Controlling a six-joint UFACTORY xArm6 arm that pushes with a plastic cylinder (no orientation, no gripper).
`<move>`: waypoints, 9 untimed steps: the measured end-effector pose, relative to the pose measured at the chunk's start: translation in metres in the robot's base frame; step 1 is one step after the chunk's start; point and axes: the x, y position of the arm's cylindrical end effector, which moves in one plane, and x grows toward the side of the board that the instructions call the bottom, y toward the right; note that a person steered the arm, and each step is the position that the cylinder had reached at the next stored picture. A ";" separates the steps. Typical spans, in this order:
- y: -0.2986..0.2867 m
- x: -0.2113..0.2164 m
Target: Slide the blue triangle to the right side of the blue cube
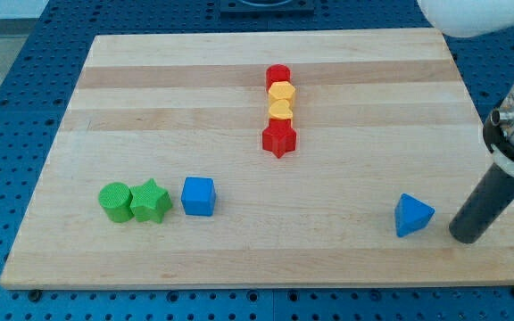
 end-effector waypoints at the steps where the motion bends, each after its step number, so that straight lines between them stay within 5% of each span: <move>1: 0.019 -0.003; 9: -0.147 -0.023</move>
